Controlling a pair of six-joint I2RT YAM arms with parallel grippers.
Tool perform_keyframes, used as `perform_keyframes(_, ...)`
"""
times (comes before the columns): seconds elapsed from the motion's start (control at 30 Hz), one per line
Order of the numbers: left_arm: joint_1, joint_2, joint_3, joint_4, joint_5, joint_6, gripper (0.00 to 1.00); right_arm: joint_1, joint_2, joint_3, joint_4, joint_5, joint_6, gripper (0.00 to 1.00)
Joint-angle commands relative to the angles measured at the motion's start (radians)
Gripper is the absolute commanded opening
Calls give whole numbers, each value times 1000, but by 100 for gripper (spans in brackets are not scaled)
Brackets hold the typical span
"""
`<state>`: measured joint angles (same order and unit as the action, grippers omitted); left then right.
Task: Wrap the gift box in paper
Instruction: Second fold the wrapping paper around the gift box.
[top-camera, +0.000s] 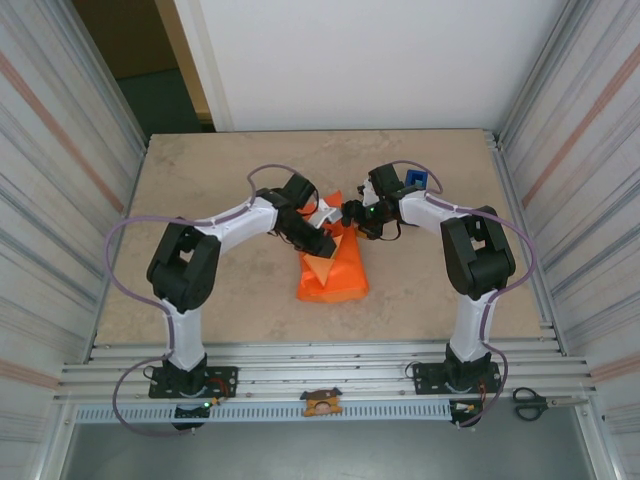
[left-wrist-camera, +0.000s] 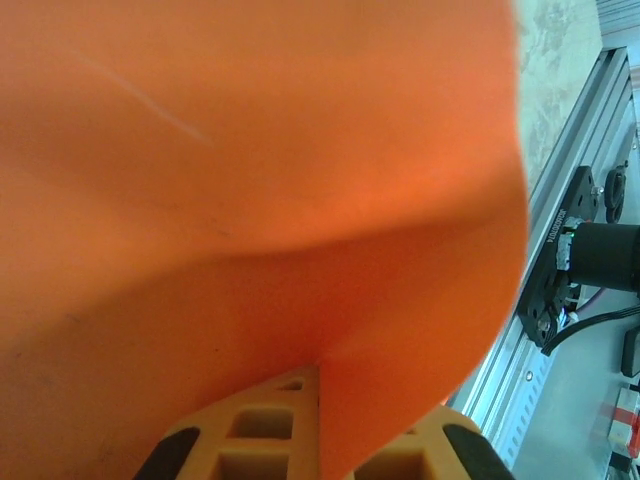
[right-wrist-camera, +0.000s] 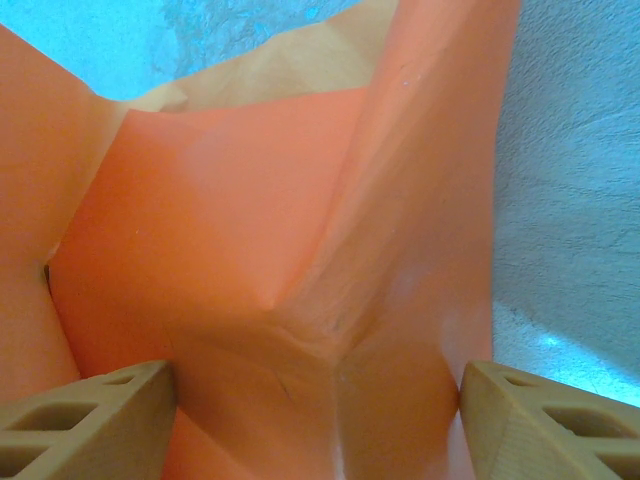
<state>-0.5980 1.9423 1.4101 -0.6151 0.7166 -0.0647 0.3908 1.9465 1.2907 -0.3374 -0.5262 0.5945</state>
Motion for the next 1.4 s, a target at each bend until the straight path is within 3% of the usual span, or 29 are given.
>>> perform_keyframes(0.0, -8, 18, 10, 11, 20, -13, 4, 19, 28, -59, -149, 103, 11, 72)
perform_keyframes(0.43, -8, 53, -25, 26, -14, -38, 6, 13, 1, -39, -143, 76, 20, 73)
perform_keyframes(0.93, 0, 63, -49, 37, -21, -43, 15, -78, -107, -18, -116, 26, 47, 79)
perform_keyframes(1.2, 0, 65, -42, 40, -5, -38, 33, -130, -198, -72, -81, 29, 63, 83)
perform_keyframes(1.37, 0, 63, -41, 44, 8, -36, 50, -123, -195, -97, -20, -67, 76, 84)
